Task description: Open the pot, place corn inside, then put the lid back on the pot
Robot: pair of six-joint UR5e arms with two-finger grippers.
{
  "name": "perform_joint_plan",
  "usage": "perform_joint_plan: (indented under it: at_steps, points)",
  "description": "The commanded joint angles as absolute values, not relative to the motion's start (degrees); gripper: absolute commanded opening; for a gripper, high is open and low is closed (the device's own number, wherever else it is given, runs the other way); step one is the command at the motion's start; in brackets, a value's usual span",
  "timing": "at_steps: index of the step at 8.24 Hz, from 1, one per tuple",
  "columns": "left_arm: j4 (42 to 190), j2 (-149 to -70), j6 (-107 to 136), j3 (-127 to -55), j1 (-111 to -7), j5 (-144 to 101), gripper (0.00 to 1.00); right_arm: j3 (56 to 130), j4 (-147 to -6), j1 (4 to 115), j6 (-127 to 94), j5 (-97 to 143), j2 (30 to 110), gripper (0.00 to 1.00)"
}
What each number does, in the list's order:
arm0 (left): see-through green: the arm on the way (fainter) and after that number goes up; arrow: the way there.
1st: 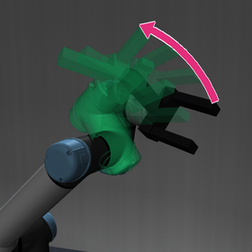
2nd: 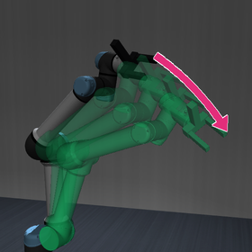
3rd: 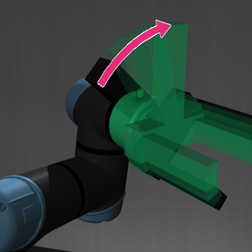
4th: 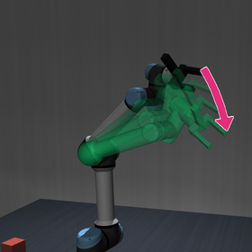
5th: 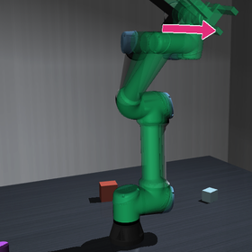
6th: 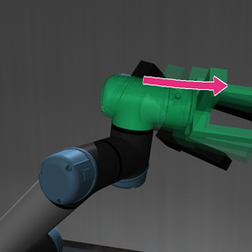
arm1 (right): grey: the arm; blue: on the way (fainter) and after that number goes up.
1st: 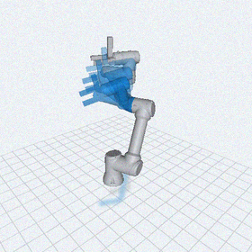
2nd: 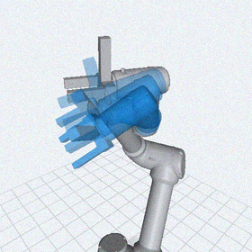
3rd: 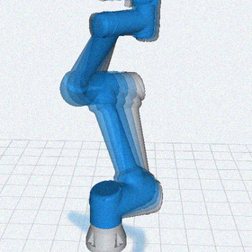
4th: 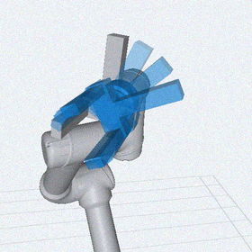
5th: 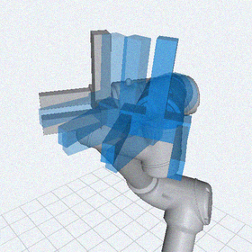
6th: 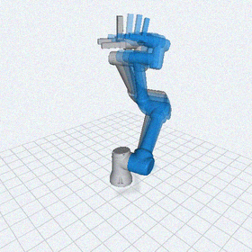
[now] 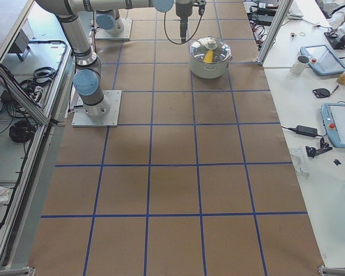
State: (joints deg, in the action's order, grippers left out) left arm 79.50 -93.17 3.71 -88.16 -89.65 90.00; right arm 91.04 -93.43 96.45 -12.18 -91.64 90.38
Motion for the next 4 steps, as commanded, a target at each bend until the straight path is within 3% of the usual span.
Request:
perform_joint_plan:
  at_steps: [1, 4]
  points:
    - [79.5, -93.2, 3.3, -88.2, -89.6, 90.0, 1.0, 91.2, -93.0, 95.2, -9.5, -90.8, 91.1, 1.0]
    - [79.5, -93.2, 3.3, -88.2, -89.6, 90.0, 1.0, 91.1, -93.0, 95.0, -8.5, -90.9, 91.1, 1.0]
